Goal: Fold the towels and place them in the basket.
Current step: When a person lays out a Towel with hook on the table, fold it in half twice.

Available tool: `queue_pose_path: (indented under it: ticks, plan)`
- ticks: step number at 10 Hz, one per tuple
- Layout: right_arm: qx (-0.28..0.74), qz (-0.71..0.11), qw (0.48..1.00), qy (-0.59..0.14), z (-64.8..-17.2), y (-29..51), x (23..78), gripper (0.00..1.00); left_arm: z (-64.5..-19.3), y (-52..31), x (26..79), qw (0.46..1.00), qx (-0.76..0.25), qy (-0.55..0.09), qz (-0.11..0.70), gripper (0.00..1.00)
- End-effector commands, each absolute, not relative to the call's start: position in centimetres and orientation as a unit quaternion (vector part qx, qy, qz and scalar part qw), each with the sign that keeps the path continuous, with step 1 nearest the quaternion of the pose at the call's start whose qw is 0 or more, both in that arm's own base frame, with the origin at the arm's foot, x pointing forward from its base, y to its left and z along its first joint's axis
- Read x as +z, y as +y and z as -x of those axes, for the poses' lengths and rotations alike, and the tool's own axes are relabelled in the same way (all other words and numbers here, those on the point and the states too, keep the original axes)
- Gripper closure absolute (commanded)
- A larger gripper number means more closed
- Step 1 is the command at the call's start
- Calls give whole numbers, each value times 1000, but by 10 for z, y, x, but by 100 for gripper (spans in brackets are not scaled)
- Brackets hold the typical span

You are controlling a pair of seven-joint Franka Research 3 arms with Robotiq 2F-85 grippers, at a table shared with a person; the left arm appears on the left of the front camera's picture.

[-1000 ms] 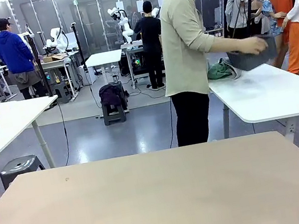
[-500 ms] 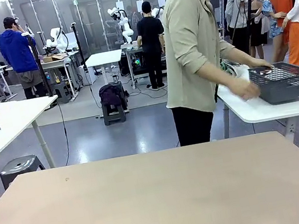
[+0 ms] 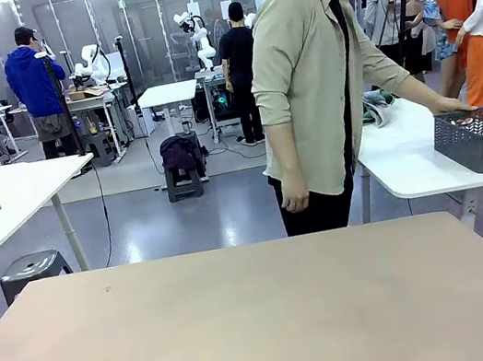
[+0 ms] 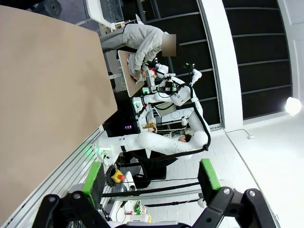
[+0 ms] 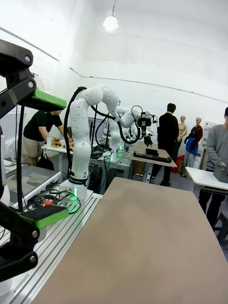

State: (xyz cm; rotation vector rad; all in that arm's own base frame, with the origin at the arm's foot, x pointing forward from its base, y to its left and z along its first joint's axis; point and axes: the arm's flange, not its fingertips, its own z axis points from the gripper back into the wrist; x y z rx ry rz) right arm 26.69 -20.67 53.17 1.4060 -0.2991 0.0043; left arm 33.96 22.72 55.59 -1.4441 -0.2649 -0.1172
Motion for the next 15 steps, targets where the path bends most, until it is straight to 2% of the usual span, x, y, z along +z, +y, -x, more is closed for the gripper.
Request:
queue_pose_path:
  ticks: [1, 15]
  plan:
    - [1, -643, 753, -138, -267, -207, 532, 0, -338, 227, 557, 740, -53, -123, 659, 0]
    - [1, -643, 753, -138, -267, -207, 532, 0, -338, 227, 557, 740, -53, -123, 659, 0]
